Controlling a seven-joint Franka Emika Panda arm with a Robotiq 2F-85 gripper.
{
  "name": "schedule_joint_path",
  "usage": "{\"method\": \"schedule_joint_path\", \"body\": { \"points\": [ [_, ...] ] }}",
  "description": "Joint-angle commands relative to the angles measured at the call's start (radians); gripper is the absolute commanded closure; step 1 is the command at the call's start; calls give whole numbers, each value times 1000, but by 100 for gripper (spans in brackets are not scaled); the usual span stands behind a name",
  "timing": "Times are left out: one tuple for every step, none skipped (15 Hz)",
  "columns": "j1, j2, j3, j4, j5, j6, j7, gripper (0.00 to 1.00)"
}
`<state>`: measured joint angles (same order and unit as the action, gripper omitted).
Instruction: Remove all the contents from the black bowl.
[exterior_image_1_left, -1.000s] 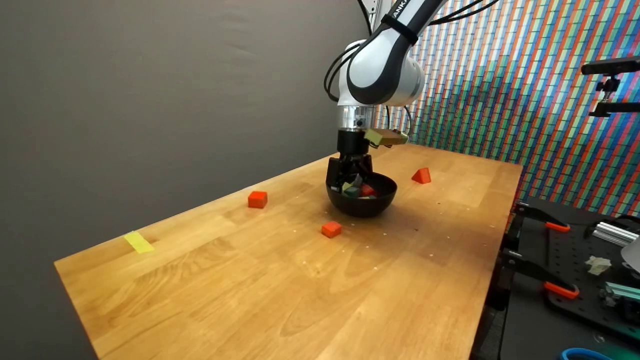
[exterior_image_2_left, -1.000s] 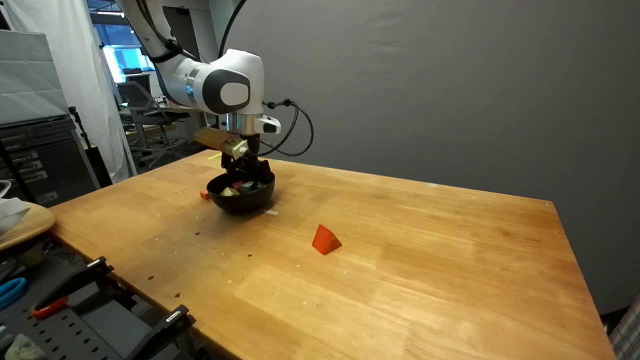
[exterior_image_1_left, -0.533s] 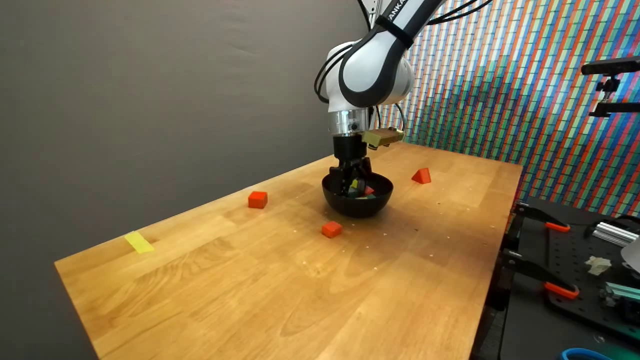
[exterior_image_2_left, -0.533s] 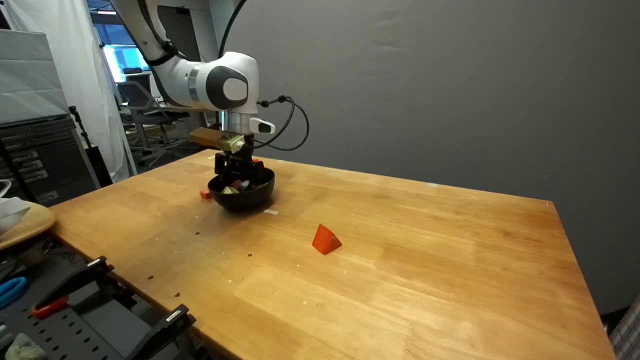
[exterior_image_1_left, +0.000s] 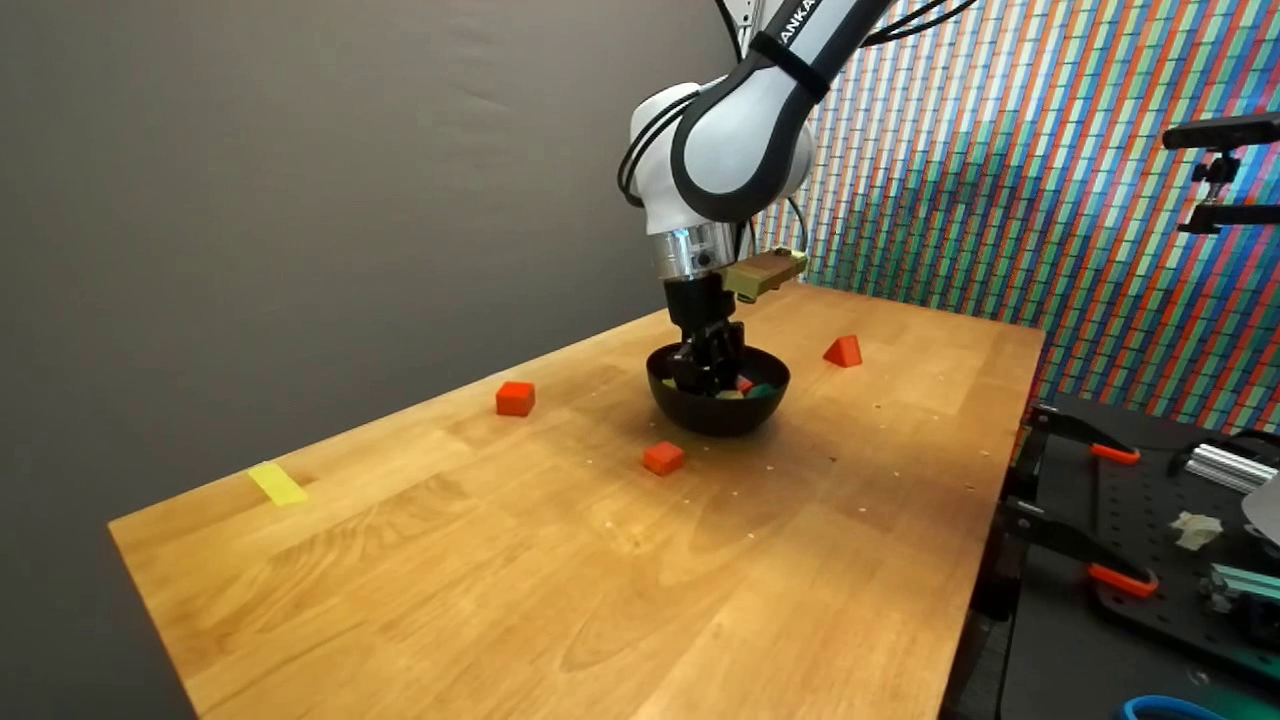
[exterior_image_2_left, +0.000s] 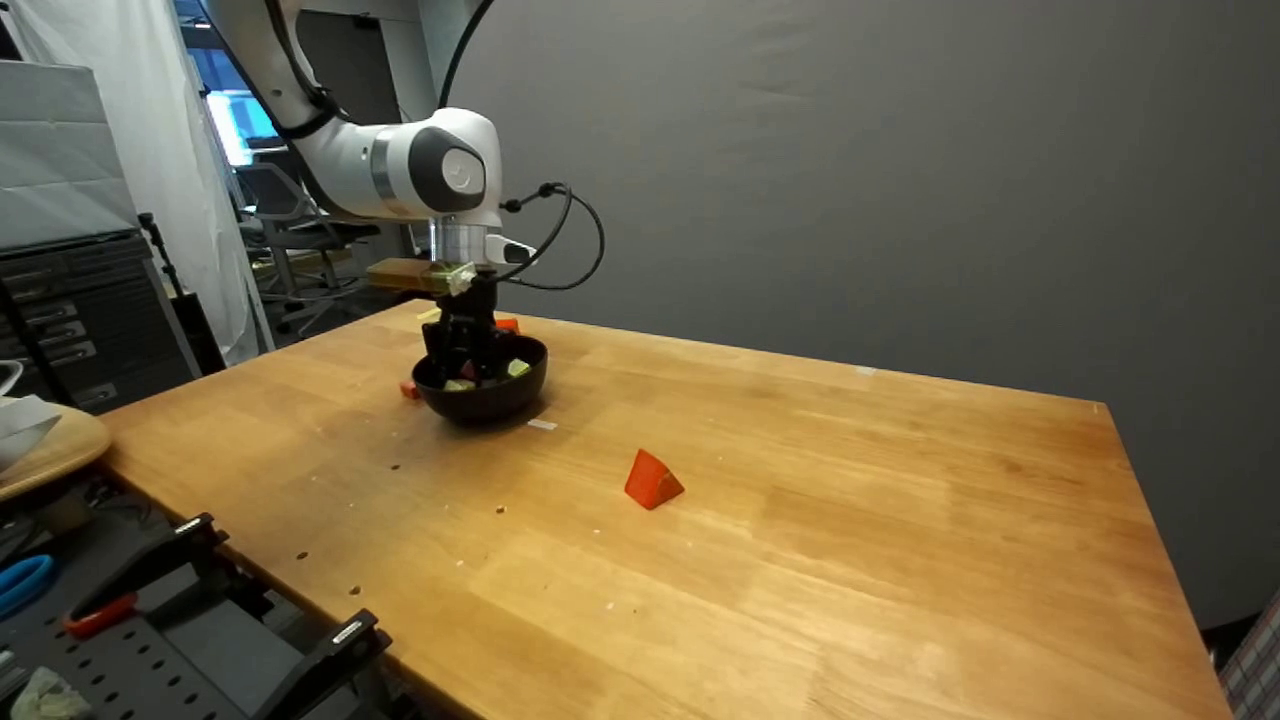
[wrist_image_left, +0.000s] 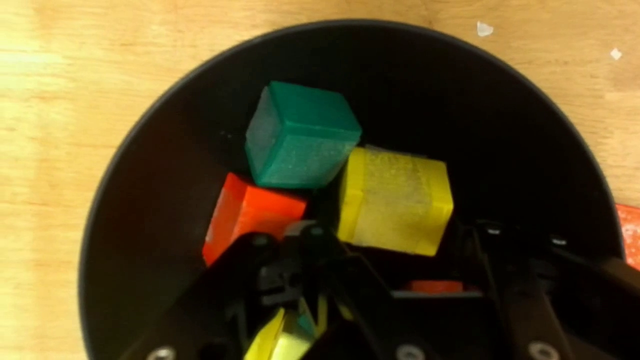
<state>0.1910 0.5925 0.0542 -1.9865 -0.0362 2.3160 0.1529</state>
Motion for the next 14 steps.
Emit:
{"method": "schedule_joint_path", "body": {
  "points": [
    [7,-17,-9,-10,-20,-5,15,75],
    [4,-26,-6,-21,-17,3,9,75],
    [-2,-44,-2,-39,-13,12,-1,75],
    [-9,-59,3,-54,-8,18,-16,75],
    [-19,-88,9,-83,-2,33,-35,75],
    [-28,-117,16,-110,3,41,-56,75],
    [-33,-152,18,-141,5,55,-67,75],
    [-39,-182,21,-167,8,64,-78,76],
    [-46,-219,23,-200,11,78,-87,75],
    [-53,-258,24,-232,16,93,-94,75],
    [-60,-298,22,-269,24,123,-91,75],
    [-64,-337,13,-311,27,172,-67,75],
    [-69,-368,5,-345,34,224,-43,75],
    [-81,-392,-1,-374,49,264,-28,75]
  ]
}}
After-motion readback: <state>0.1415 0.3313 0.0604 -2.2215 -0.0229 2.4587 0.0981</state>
